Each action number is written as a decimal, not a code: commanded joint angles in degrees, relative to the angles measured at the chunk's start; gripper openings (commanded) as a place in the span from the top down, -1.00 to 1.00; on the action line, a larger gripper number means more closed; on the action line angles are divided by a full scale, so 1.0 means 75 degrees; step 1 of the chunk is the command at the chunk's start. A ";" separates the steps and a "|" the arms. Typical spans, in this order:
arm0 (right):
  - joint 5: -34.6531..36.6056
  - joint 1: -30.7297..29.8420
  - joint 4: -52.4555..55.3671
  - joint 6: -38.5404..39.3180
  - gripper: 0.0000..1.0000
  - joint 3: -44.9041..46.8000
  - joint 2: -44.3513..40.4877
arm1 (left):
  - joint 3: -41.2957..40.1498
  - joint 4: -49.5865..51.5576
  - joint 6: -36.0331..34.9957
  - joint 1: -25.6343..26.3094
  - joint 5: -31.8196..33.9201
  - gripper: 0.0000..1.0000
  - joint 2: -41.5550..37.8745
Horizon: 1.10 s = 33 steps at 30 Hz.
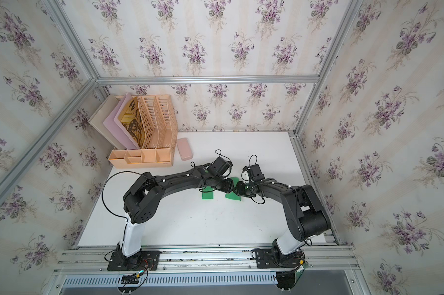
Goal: Fold the square paper along the opposite sides
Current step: Pick up the paper from the center of the board.
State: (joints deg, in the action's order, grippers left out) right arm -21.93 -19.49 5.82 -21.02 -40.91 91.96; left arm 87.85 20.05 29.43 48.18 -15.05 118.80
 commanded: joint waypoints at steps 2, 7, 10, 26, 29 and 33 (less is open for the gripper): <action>0.0349 -0.0004 0.0489 0.0033 0.28 0.0081 0.0046 | 0.0427 0.0546 -0.0544 -0.0025 0.0577 -0.02 -0.0271; 0.0369 -0.0004 0.0594 0.0357 0.27 -0.0235 -0.0443 | 0.0519 0.1172 -0.1140 -0.0163 0.1470 -0.20 -0.1278; 0.0297 -0.0004 0.0851 0.0654 0.28 -0.0661 -0.0841 | 0.0360 0.1450 -0.1554 -0.0317 0.1795 -0.32 -0.2190; -0.4331 -0.0049 -0.1165 0.1219 0.32 -0.1468 -0.2675 | -0.1997 0.0827 -0.3302 -0.1344 -0.2329 -0.74 -0.6870; -0.4892 -0.0129 -0.1316 0.1430 0.32 -0.1663 -0.2848 | -0.2202 0.0693 -0.3291 -0.1651 -0.3142 -0.76 -0.7267; -0.5451 -0.0371 -0.1272 0.1816 0.33 -0.1998 -0.2945 | -0.2248 0.0545 -0.3259 -0.1908 -0.3705 -0.78 -0.7456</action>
State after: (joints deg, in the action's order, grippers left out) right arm -56.34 -21.30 -1.74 -10.35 -54.61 70.24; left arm 71.13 27.11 5.91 34.68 -35.57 63.37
